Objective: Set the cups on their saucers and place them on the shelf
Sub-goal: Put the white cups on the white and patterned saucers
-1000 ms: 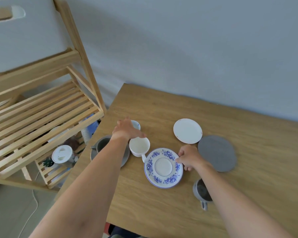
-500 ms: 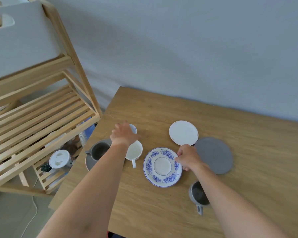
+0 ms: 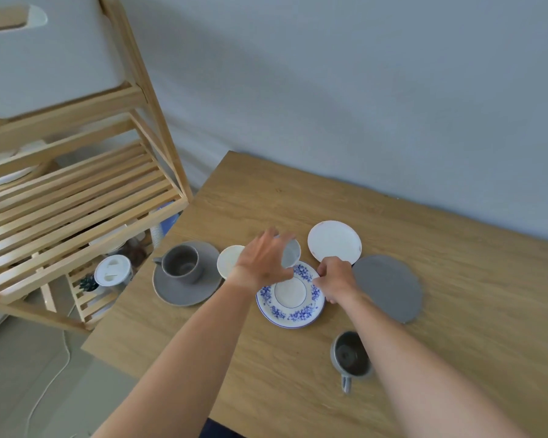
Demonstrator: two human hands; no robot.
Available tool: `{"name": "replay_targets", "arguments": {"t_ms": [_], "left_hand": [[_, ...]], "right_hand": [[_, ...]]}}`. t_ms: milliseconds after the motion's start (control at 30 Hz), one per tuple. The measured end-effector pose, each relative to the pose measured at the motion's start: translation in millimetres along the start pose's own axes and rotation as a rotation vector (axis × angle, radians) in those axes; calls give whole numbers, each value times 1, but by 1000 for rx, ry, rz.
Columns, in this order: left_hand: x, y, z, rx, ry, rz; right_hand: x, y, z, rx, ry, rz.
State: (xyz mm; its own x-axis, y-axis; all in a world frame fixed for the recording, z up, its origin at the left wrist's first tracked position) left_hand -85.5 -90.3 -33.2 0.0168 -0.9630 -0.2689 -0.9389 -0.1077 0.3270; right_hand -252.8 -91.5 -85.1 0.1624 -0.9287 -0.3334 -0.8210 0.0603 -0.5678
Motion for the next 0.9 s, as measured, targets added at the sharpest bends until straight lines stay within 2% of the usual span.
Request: {"name": "replay_targets", "arguments": {"t_ms": [300,533,633,700,767,833,900], "left_hand": [[-33,28,30,138,-76,50],[-34,27,34,277,-24,45],[-32,19,24,187,41,15],[-29,5,5,-17,145,-69],[-22,-19,-10,-190,173,-246],[-17,-40,-16,-225,54,-434],[-12,-50,-16,-38,-126,-466]], "right_hand": [[-3,6,-5,48,51,-12],[-5,11,-9,105,52,-11],[-4,11,-28,115,161,-31],[0,17,-42,106,243,-12],[4,21,-53,-31,263,15],[11,24,-54,-321,149,24],[18,24,-49,-480,22,27]]}}
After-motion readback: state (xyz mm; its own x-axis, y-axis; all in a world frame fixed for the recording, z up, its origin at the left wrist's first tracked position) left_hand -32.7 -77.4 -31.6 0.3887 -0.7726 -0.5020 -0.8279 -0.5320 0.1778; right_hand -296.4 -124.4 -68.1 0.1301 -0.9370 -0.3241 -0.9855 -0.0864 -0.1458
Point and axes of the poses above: each hand's wrist, its own x-axis towards the middle knuckle, its own z-axis out of the palm, y = z × x, the point moved 6 cm from there along x, towards the middle knuckle, and after that the axes turned 13 degrees about -z, right-handed, at the moved point
